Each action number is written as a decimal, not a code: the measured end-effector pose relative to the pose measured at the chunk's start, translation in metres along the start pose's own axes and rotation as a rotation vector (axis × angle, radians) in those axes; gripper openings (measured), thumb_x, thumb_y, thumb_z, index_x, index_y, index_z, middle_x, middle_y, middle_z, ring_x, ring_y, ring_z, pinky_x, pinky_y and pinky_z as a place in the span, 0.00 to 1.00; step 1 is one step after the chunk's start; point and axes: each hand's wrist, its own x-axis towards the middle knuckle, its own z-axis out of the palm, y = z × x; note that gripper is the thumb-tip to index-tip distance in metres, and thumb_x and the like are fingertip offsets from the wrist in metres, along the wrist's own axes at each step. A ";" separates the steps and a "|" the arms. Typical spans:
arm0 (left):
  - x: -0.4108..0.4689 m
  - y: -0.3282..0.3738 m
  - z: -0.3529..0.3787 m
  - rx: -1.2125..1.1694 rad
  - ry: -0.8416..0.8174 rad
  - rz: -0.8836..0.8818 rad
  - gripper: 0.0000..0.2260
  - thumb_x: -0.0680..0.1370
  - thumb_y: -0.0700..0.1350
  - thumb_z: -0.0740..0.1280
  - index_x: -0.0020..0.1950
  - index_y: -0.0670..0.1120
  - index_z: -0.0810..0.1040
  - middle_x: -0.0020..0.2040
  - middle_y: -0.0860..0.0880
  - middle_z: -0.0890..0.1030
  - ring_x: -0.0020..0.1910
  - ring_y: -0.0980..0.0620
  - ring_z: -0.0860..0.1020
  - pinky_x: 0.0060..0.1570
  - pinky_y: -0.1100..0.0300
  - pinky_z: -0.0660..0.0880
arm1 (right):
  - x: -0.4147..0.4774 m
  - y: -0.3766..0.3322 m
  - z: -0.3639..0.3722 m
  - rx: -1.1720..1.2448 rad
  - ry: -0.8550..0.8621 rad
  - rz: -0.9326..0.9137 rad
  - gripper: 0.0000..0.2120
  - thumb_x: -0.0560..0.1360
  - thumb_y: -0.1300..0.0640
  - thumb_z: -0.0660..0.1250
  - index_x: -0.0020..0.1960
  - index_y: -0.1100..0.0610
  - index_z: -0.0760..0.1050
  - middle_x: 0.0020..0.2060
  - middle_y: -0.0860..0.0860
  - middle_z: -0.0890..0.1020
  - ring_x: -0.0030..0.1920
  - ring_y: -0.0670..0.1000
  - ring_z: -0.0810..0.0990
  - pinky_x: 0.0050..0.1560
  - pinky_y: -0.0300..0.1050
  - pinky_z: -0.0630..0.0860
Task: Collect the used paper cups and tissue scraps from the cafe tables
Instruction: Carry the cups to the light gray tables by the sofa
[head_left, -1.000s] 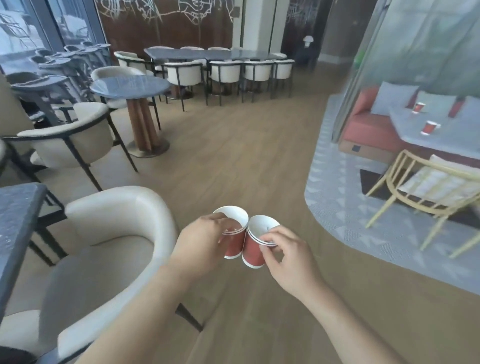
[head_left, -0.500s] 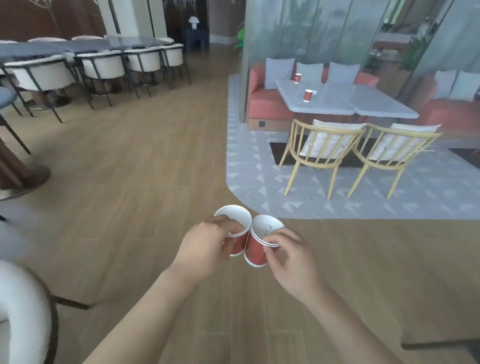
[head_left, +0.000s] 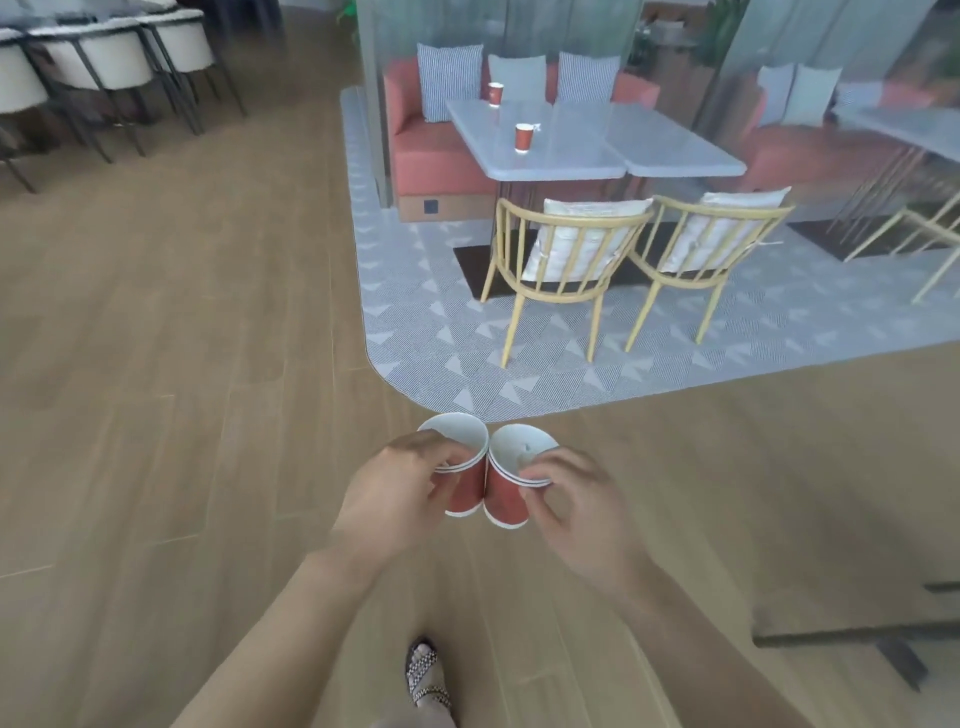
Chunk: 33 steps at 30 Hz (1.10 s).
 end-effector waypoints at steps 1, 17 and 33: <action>0.014 -0.009 -0.003 -0.014 0.006 -0.008 0.10 0.73 0.40 0.65 0.49 0.54 0.79 0.47 0.57 0.80 0.44 0.54 0.78 0.41 0.54 0.77 | 0.017 0.004 0.002 -0.009 -0.022 -0.008 0.05 0.70 0.64 0.70 0.44 0.57 0.79 0.43 0.49 0.81 0.47 0.48 0.79 0.49 0.39 0.73; 0.253 -0.108 0.008 -0.090 -0.093 -0.001 0.12 0.70 0.35 0.67 0.45 0.51 0.79 0.40 0.59 0.78 0.39 0.60 0.76 0.42 0.61 0.75 | 0.225 0.114 0.054 0.010 -0.018 0.145 0.09 0.68 0.65 0.70 0.46 0.55 0.79 0.46 0.46 0.79 0.49 0.46 0.77 0.50 0.37 0.72; 0.587 -0.174 0.011 -0.050 -0.066 -0.026 0.14 0.70 0.41 0.65 0.51 0.59 0.73 0.42 0.70 0.76 0.43 0.71 0.73 0.40 0.79 0.66 | 0.547 0.267 0.075 -0.011 -0.068 0.031 0.05 0.70 0.63 0.71 0.46 0.57 0.80 0.44 0.48 0.80 0.48 0.49 0.77 0.48 0.38 0.72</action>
